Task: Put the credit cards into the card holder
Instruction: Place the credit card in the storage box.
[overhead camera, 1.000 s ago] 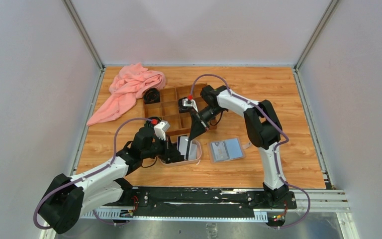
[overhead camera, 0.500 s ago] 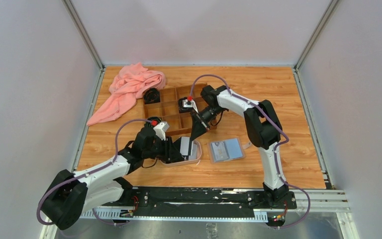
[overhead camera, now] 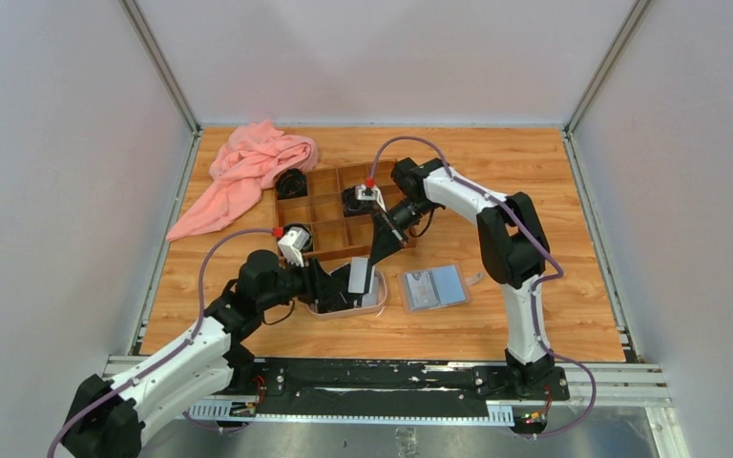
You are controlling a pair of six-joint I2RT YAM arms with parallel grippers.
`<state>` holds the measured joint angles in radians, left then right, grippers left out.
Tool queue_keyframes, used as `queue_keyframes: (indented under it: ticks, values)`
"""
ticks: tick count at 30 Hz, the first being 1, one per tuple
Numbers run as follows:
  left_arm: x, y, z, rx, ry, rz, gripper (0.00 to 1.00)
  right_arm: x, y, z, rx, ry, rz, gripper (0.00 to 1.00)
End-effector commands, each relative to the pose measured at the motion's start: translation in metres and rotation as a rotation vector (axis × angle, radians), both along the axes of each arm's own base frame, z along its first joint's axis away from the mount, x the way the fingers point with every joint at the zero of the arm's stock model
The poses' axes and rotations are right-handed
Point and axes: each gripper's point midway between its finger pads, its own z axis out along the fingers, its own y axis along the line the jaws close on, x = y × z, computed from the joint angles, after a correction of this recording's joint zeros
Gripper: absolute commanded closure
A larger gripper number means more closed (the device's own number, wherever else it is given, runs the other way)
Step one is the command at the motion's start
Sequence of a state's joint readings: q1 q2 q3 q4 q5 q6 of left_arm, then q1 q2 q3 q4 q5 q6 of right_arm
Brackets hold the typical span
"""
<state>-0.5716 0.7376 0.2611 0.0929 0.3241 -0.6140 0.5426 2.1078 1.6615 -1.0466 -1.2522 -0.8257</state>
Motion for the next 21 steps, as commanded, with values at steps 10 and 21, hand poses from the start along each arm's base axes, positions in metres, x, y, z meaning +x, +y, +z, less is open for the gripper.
queue_keyframes:
  ticks: [10, 21]
  values:
    - [-0.005, 0.009, 0.061, -0.252, -0.149, 0.089, 0.01, -0.049, -0.052, 0.039, -0.029, -0.079, 0.084, 1.0]
    - [-0.02, -0.004, 0.069, -0.357, -0.121, 0.029, 0.01, -0.074, -0.092, 0.038, -0.08, -0.06, 0.021, 1.0]
